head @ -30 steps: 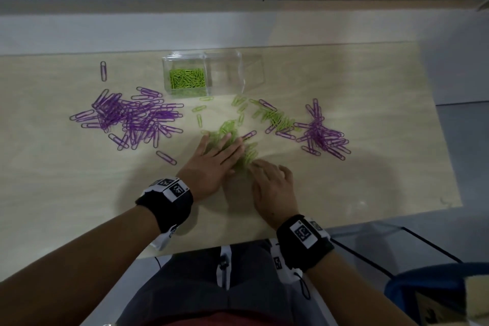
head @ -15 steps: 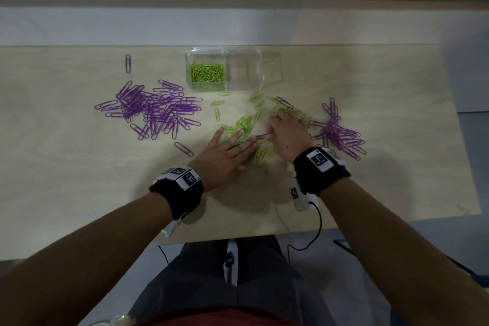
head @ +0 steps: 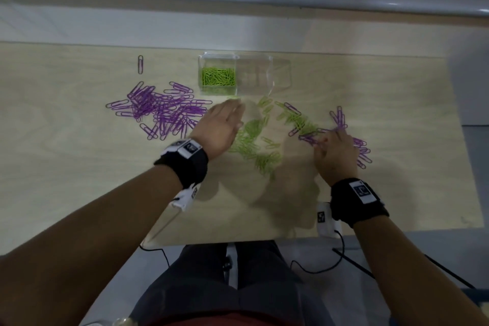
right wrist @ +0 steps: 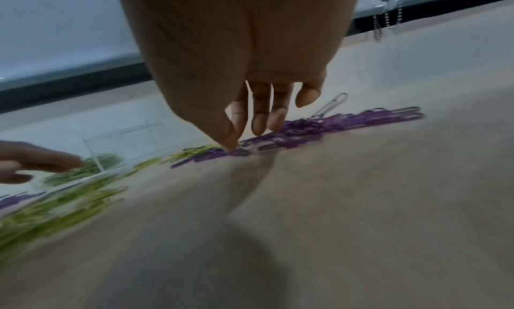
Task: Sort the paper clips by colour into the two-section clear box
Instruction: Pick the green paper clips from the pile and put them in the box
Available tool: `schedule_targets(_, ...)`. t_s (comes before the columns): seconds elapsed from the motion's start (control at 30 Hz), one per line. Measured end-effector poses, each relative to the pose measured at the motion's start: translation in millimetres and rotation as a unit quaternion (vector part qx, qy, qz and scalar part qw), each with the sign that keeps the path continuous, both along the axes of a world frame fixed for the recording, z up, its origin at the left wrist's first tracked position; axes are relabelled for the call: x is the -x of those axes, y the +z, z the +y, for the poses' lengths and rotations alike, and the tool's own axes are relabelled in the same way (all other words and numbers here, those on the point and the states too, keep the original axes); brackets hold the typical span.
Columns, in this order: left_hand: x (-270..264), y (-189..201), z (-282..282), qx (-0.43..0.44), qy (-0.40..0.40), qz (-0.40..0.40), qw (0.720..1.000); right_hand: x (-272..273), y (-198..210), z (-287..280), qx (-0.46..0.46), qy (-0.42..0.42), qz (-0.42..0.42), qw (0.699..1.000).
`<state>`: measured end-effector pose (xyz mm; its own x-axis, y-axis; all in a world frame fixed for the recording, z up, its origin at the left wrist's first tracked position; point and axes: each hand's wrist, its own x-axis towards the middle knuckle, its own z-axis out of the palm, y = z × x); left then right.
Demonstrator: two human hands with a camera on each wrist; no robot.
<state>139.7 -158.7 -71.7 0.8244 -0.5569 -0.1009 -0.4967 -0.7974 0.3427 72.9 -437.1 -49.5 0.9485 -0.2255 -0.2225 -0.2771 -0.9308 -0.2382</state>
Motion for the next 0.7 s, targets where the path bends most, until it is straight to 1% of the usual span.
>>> schedule_targets(0.03,-6,0,-3,-0.006,0.006,0.002,1.000,-8,2,6,-0.001,0.028,-0.010,1.000)
schedule_targets(0.1,-11,-1,-6,-0.023,0.026,0.018,0.999,-28,9,27,-0.030,0.115,-0.027,0.993)
schedule_targets(0.17,-7,-2,-7,-0.014,0.042,0.035,0.998,-51,12,54,-0.080,0.191,-0.030,0.978)
schedule_targets(0.2,-3,-1,-6,0.000,0.039,0.042,0.998,-61,12,66,-0.096,0.214,-0.020,0.972)
schedule_targets(0.3,13,-1,-1,0.043,-0.007,0.047,0.998,-80,7,90,-0.079,0.248,0.045,0.964)
schedule_targets(0.37,22,0,5,0.065,-0.027,0.052,0.996,-77,3,94,-0.060,0.265,0.065,0.960)
schedule_targets(0.4,25,0,9,0.075,-0.027,0.051,0.996,-71,2,93,-0.058,0.278,0.071,0.956)
schedule_targets(0.47,28,4,15,0.088,-0.001,0.051,0.995,-54,4,92,-0.061,0.320,0.092,0.941)
schedule_targets(0.5,29,9,17,0.081,0.023,0.058,0.995,-44,5,89,-0.065,0.343,0.103,0.932)
schedule_targets(0.57,28,18,16,0.031,0.068,0.094,0.993,-27,9,77,-0.094,0.360,0.111,0.921)
schedule_targets(0.63,29,26,10,-0.024,0.098,0.131,0.986,-15,13,61,-0.122,0.342,0.091,0.927)
schedule_targets(0.7,32,27,4,-0.058,0.115,0.152,0.980,-5,16,49,-0.102,0.318,0.095,0.938)
